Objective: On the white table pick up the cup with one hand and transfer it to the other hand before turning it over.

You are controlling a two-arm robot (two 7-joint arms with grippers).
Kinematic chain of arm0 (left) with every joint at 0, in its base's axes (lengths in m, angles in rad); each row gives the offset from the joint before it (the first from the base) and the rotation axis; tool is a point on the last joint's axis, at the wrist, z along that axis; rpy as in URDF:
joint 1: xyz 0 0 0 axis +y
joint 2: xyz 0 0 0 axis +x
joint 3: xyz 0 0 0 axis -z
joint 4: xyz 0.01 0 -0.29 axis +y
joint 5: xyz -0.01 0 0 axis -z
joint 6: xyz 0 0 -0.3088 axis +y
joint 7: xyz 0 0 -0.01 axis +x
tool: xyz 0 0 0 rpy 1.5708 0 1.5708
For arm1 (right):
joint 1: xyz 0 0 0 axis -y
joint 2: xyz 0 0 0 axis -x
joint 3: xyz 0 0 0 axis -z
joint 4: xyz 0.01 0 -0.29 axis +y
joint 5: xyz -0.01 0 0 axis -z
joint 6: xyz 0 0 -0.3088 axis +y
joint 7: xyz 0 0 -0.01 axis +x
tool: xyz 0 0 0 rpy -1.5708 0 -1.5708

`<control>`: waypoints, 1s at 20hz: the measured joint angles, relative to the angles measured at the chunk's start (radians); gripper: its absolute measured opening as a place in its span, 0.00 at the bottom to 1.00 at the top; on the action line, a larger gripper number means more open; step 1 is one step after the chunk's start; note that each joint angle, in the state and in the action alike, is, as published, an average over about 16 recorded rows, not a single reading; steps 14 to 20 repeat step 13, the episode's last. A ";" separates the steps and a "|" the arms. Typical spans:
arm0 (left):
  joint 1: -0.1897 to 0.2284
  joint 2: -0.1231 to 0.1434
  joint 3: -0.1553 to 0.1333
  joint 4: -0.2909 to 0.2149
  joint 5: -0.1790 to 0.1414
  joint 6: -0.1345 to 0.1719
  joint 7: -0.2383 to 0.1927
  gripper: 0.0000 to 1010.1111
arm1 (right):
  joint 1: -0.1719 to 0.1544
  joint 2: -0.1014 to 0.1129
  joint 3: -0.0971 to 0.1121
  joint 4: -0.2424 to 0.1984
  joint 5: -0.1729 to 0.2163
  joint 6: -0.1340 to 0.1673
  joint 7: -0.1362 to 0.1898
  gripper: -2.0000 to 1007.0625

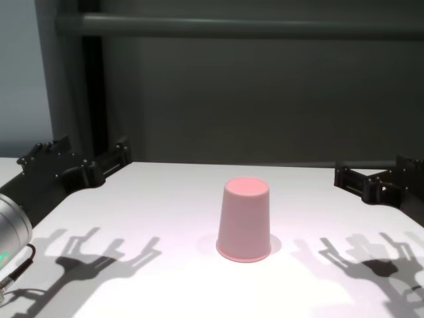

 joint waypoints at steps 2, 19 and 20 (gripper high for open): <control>0.000 0.000 0.000 0.000 0.000 0.000 0.000 0.99 | 0.000 0.000 0.000 0.000 0.000 0.000 0.000 1.00; 0.000 0.000 0.000 0.000 0.000 0.000 0.000 0.99 | 0.001 0.001 -0.001 -0.001 0.001 0.000 0.000 1.00; 0.000 0.000 0.000 0.000 0.000 0.000 0.000 0.99 | 0.001 0.001 -0.001 -0.001 0.001 0.000 0.000 1.00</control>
